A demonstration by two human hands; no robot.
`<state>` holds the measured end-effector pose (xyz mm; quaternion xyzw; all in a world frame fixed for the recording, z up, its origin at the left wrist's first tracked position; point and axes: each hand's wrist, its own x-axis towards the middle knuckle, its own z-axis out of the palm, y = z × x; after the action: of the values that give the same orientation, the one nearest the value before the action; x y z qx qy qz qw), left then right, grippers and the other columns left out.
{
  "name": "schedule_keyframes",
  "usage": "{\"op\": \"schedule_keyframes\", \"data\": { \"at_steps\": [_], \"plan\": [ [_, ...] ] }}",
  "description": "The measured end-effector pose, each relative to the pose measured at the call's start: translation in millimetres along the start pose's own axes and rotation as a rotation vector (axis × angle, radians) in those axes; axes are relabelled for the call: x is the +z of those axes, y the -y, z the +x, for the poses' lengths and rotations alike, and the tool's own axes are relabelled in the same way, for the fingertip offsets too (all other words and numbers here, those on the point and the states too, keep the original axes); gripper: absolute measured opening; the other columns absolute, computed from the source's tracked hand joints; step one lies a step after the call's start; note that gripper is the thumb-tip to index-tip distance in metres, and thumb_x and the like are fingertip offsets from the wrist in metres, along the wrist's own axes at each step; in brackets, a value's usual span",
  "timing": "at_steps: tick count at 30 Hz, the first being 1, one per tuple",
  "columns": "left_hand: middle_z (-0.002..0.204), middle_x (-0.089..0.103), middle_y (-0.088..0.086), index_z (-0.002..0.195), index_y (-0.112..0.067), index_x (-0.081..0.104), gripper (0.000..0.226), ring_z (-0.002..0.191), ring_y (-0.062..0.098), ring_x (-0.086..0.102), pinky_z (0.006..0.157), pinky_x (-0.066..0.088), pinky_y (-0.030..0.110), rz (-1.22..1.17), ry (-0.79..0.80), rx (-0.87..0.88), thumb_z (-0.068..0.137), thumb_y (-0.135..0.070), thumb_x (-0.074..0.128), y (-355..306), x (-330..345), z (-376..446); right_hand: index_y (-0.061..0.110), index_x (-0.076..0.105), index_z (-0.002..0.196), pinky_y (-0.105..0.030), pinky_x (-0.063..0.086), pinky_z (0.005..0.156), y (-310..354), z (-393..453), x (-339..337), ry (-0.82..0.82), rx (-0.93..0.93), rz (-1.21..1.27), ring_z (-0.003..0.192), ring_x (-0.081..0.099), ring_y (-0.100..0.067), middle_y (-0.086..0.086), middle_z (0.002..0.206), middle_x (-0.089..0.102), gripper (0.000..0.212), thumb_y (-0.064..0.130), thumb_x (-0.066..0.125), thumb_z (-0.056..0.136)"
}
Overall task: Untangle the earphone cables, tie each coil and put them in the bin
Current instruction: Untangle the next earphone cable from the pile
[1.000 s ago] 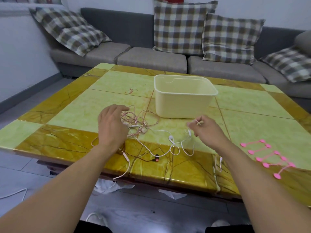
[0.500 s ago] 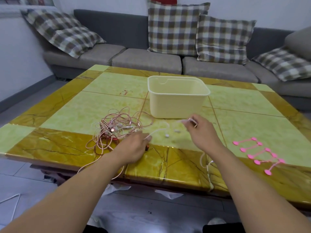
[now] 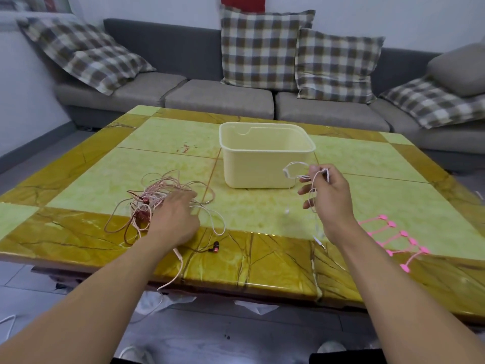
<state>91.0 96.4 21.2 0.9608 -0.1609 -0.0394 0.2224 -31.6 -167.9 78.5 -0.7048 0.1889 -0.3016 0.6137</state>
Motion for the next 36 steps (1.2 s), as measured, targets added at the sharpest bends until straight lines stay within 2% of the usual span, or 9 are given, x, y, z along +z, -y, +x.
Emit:
{"op": "schedule_keyframes", "data": {
  "at_steps": [7, 11, 15, 18, 20, 24, 28, 32, 36],
  "plan": [
    [0.153, 0.044, 0.0, 0.154, -0.029, 0.035, 0.081, 0.14, 0.024, 0.04, 0.102, 0.044, 0.044, 0.146, -0.012, 0.034, 0.078, -0.012, 0.057, -47, -27, -27, 0.024, 0.064, 0.087, -0.03, 0.05, 0.052, 1, -12, 0, 0.148, -0.043, -0.161, 0.072, 0.066, -0.012, 0.006, 0.088, 0.072, 0.014, 0.025, 0.062, 0.101],
    [0.154, 0.04, -0.006, 0.154, -0.031, 0.035, 0.078, 0.141, 0.013, 0.034, 0.111, 0.03, 0.028, -0.199, 0.02, 0.297, 0.084, -0.011, 0.062, -72, -19, -44, 0.027, 0.066, 0.083, -0.042, 0.053, 0.06, 4, -26, 12, 0.258, -0.12, -0.251, 0.077, 0.065, -0.023, 0.004, 0.079, 0.07, 0.012, 0.031, 0.072, 0.093],
    [0.13, 0.063, -0.019, 0.136, -0.032, 0.058, 0.047, 0.12, -0.004, 0.054, 0.1, 0.044, 0.023, -0.667, 0.065, 0.262, 0.091, -0.027, 0.071, -85, 0, -48, 0.029, 0.071, 0.086, -0.028, 0.05, 0.062, 4, -33, 22, 0.399, -0.202, -0.283, 0.077, 0.061, -0.014, 0.013, 0.092, 0.072, 0.008, 0.029, 0.079, 0.087],
    [0.093, 0.078, -0.005, 0.101, -0.016, 0.076, 0.01, 0.073, -0.009, 0.065, 0.064, 0.043, 0.01, -0.789, 0.043, 0.231, 0.095, -0.022, 0.07, -90, 1, -46, 0.032, 0.074, 0.095, -0.013, 0.044, 0.066, 3, -32, 19, 0.39, -0.23, -0.305, 0.076, 0.059, -0.008, 0.019, 0.095, 0.071, 0.015, 0.024, 0.081, 0.085],
    [0.082, 0.078, -0.001, 0.093, -0.014, 0.075, 0.013, 0.055, -0.005, 0.059, 0.055, 0.042, 0.014, -0.783, 0.004, 0.171, 0.098, -0.02, 0.065, -89, 3, -42, 0.039, 0.072, 0.106, -0.009, 0.043, 0.068, 2, -29, 15, 0.358, -0.241, -0.323, 0.075, 0.058, -0.006, 0.022, 0.096, 0.071, 0.028, 0.021, 0.08, 0.087],
    [0.072, 0.073, 0.001, 0.097, -0.013, 0.064, 0.017, 0.082, 0.027, 0.07, 0.084, 0.055, 0.042, -0.961, -0.077, 0.014, 0.105, -0.019, 0.05, -85, 4, -31, 0.049, 0.067, 0.109, -0.023, 0.048, 0.065, -2, -16, 2, 0.266, -0.195, -0.471, 0.06, 0.052, -0.009, 0.021, 0.093, 0.069, 0.028, 0.029, 0.075, 0.091],
    [0.064, 0.055, 0.004, 0.104, -0.01, 0.065, 0.016, 0.062, 0.016, 0.063, 0.079, 0.052, 0.039, -1.182, -0.161, -0.102, 0.105, -0.018, 0.051, -78, -1, -15, 0.042, 0.072, 0.093, -0.031, 0.048, 0.067, -7, -7, -17, 0.234, -0.097, -0.845, 0.075, 0.061, -0.005, 0.014, 0.081, 0.069, 0.022, 0.058, 0.058, 0.095],
    [0.063, 0.05, 0.003, 0.101, -0.012, 0.067, 0.015, 0.063, 0.012, 0.061, 0.071, 0.057, 0.026, -1.252, -0.224, -0.137, 0.104, -0.016, 0.053, -74, -4, -8, 0.032, 0.074, 0.092, -0.033, 0.046, 0.066, -13, -2, -25, 0.071, -0.027, -0.429, 0.072, 0.062, -0.015, 0.006, 0.075, 0.07, 0.036, 0.047, 0.045, 0.106],
    [0.054, 0.042, -0.004, 0.101, -0.012, 0.07, 0.013, 0.052, 0.013, 0.041, 0.052, 0.042, 0.025, -1.152, -0.233, -0.176, 0.101, -0.019, 0.059, -67, 0, -6, 0.028, 0.073, 0.11, -0.028, 0.044, 0.07, -1, 5, -26, -0.058, 0.075, 0.199, 0.087, 0.064, -0.013, 0.005, 0.107, 0.077, 0.041, 0.043, 0.035, 0.11]
  ]
}}
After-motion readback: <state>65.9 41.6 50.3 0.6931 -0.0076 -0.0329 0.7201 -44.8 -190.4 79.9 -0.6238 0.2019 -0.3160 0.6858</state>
